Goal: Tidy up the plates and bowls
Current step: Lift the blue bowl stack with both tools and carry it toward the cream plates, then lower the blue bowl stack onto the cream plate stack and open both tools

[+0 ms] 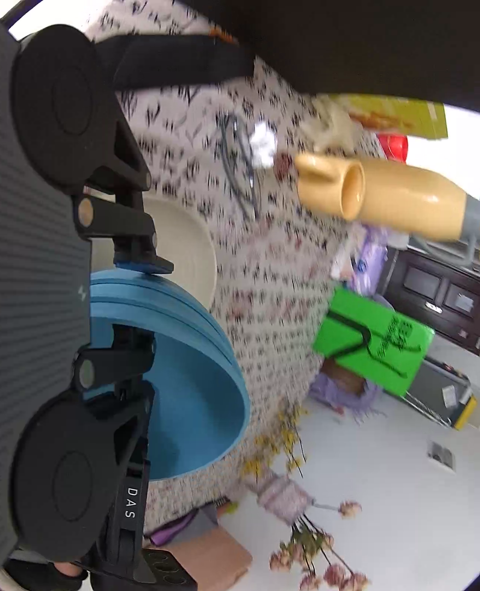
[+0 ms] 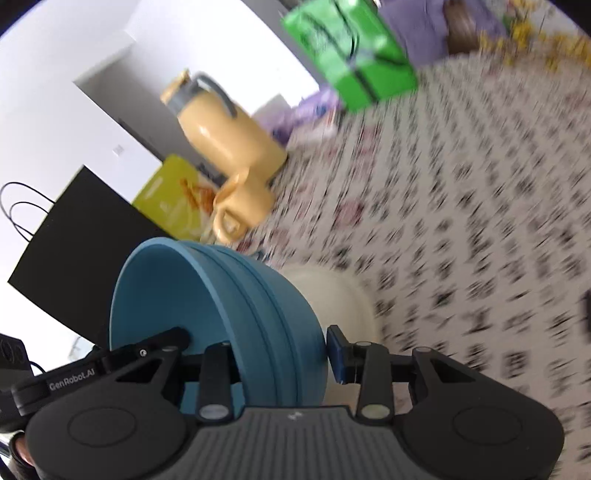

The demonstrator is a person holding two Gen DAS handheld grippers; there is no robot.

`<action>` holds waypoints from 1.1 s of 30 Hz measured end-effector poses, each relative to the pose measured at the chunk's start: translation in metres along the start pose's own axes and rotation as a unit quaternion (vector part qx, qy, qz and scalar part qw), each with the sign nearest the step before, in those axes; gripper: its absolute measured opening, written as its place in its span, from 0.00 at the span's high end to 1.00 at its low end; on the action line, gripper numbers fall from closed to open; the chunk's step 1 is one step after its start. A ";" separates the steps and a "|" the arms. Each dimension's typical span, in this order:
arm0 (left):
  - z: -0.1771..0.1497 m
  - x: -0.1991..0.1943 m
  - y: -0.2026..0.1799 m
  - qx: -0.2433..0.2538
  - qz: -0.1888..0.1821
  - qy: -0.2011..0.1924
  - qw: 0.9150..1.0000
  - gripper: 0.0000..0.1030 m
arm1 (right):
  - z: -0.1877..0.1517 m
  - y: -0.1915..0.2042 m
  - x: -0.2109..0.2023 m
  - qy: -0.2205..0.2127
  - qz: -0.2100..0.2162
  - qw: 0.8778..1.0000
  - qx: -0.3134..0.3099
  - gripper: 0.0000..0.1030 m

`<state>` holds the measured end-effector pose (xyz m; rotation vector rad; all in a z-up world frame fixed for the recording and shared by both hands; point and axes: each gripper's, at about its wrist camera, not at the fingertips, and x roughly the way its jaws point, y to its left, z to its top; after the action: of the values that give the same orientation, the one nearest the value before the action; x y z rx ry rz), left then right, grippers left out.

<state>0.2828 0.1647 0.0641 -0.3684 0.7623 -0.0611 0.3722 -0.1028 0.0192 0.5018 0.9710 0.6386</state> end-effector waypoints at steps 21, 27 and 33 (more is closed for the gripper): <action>0.015 0.015 0.047 -0.052 -0.033 -0.012 0.998 0.26 | 0.007 0.013 0.004 -0.058 -0.031 0.998 -0.004 0.45; 0.002 -0.022 0.030 0.009 0.003 -0.120 0.993 0.14 | -0.005 0.016 -0.034 -0.120 -0.047 0.990 -0.056 0.33; -0.009 -0.038 0.005 0.063 0.017 -0.160 0.985 0.05 | -0.012 0.013 -0.078 -0.184 -0.101 0.973 -0.102 0.25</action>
<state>0.2489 0.1735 0.0813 -0.2362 0.4447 -0.0178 0.3265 -0.1459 0.0681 0.3193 0.5880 0.4356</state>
